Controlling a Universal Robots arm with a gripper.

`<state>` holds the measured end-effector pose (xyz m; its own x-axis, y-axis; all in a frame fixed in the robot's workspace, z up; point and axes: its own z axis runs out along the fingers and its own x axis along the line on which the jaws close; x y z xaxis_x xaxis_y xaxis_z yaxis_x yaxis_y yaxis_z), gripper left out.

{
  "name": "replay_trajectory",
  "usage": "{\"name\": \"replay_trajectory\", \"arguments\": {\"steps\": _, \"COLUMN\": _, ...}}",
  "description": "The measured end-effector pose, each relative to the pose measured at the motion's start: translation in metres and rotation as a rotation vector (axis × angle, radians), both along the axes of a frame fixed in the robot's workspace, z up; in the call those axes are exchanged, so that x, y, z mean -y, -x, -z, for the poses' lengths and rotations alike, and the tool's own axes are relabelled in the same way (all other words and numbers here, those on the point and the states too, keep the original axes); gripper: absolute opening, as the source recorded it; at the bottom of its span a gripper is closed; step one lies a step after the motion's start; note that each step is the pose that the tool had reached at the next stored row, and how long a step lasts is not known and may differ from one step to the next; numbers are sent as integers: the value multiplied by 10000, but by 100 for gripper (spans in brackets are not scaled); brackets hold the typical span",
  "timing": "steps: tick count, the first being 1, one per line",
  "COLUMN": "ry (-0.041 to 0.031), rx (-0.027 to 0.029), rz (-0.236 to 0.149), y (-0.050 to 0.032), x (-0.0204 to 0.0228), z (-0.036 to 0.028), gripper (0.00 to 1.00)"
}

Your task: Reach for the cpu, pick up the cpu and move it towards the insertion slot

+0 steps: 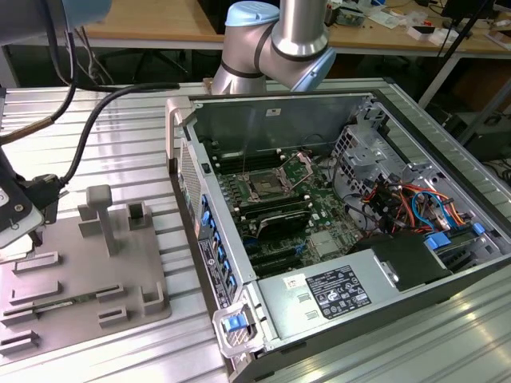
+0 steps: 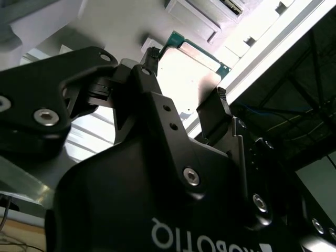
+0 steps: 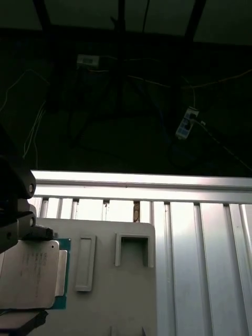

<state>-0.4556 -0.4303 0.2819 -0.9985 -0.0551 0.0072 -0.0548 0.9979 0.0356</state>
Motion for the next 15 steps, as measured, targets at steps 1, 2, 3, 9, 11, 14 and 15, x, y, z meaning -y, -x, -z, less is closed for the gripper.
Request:
{"name": "replay_trajectory", "arguments": {"steps": 1, "ry": 0, "rx": 1, "rz": 1, "y": 0, "x": 0, "z": -12, "gripper": 55}}
{"name": "replay_trajectory", "arguments": {"steps": 2, "ry": 0, "rx": 1, "rz": 0, "y": 0, "x": 0, "z": -25, "gripper": 55}}
{"name": "replay_trajectory", "arguments": {"steps": 3, "ry": 0, "rx": 1, "rz": 0, "y": 0, "x": 0, "z": -37, "gripper": 55}}
{"name": "replay_trajectory", "arguments": {"steps": 9, "ry": -1, "rx": 0, "rz": 0, "y": 0, "x": 0, "z": -114, "gripper": 55}}
{"name": "replay_trajectory", "arguments": {"steps": 11, "ry": -1, "rx": 0, "rz": 0, "y": 0, "x": 0, "z": -144, "gripper": 55}}
{"name": "replay_trajectory", "arguments": {"steps": 14, "ry": -1, "rx": 1, "rz": 0, "y": 0, "x": 0, "z": -181, "gripper": 55}}
{"name": "replay_trajectory", "arguments": {"steps": 15, "ry": -1, "rx": 0, "rz": 1, "y": 0, "x": 0, "z": -193, "gripper": 55}}
